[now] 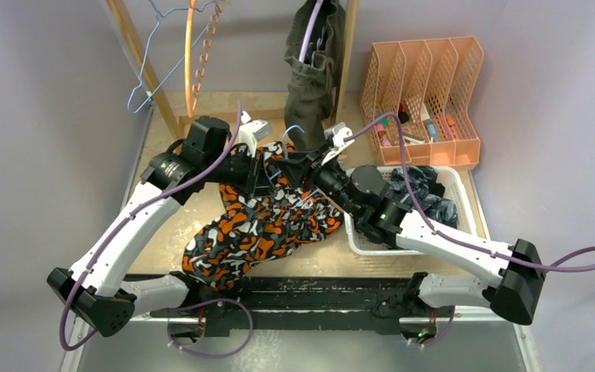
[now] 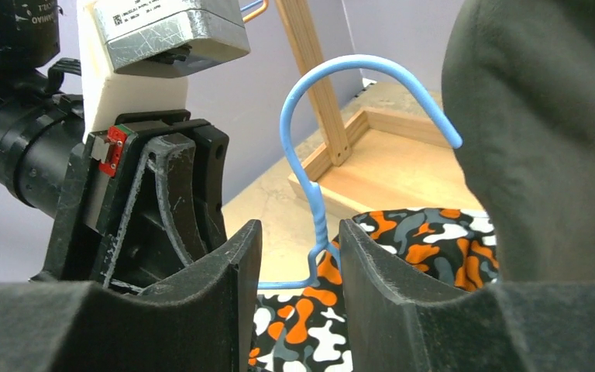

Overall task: Remove the shorts from the hanger
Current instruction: Remove the shorts from the clothes rod.

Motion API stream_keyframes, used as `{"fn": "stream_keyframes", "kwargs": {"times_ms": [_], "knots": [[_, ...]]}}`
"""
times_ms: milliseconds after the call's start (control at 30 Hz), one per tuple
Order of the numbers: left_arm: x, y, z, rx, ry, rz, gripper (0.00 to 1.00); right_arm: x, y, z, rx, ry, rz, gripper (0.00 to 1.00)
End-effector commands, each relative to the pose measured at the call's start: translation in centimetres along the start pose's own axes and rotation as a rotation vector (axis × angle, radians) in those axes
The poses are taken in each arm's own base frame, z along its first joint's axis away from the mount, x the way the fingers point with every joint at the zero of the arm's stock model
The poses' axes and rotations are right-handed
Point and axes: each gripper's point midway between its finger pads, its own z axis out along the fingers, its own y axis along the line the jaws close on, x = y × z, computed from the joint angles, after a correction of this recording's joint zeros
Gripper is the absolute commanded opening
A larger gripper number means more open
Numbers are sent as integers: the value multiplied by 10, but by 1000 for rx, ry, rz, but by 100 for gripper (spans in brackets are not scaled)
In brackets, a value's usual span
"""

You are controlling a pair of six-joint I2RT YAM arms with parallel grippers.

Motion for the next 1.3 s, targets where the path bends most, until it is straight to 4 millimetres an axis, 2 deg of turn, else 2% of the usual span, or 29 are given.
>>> {"fn": "stream_keyframes", "kwargs": {"times_ms": [0,33,200,233,300,400,433,467,533,667,767,867,967,1033,1133,1267], "knots": [[-13,-17,-11,51,-58,64,0,-37,15,-1,-50,-139,99,42],[-13,-18,-11,56,-59,66,0,-34,13,-1,-45,-137,98,41],[-6,-20,-14,63,-36,63,0,-31,18,0,-74,-118,85,25],[-5,-19,-15,55,-32,70,0,-31,20,1,-78,-109,85,24],[-6,-19,-17,51,-37,81,0,-29,20,6,-69,-85,78,29],[-8,-21,-19,53,-35,94,0,-19,15,8,-47,-53,68,30],[-9,-21,-19,55,-33,95,0,-15,16,9,-55,-40,65,26],[-9,-22,-19,56,-33,97,0,-25,23,13,-78,-53,59,24],[-10,-22,-19,58,-37,98,0,-22,27,16,-95,-26,40,23],[-11,-26,-22,70,-46,102,0,-13,22,17,-67,4,39,10],[-9,-22,-22,49,-40,101,0,-17,19,14,-61,-23,49,0],[-12,-16,-23,6,-56,99,1,-21,16,10,-44,-40,48,0],[-21,-11,-27,-44,-95,98,26,-21,8,11,-1,-37,31,0],[-28,-8,-31,-78,-120,104,39,-20,1,12,39,-34,19,0],[-36,-3,-41,-145,-157,115,55,-16,-10,13,97,-19,-3,0],[-45,8,-65,-273,-229,115,67,-12,-29,14,207,3,-24,0]]}}
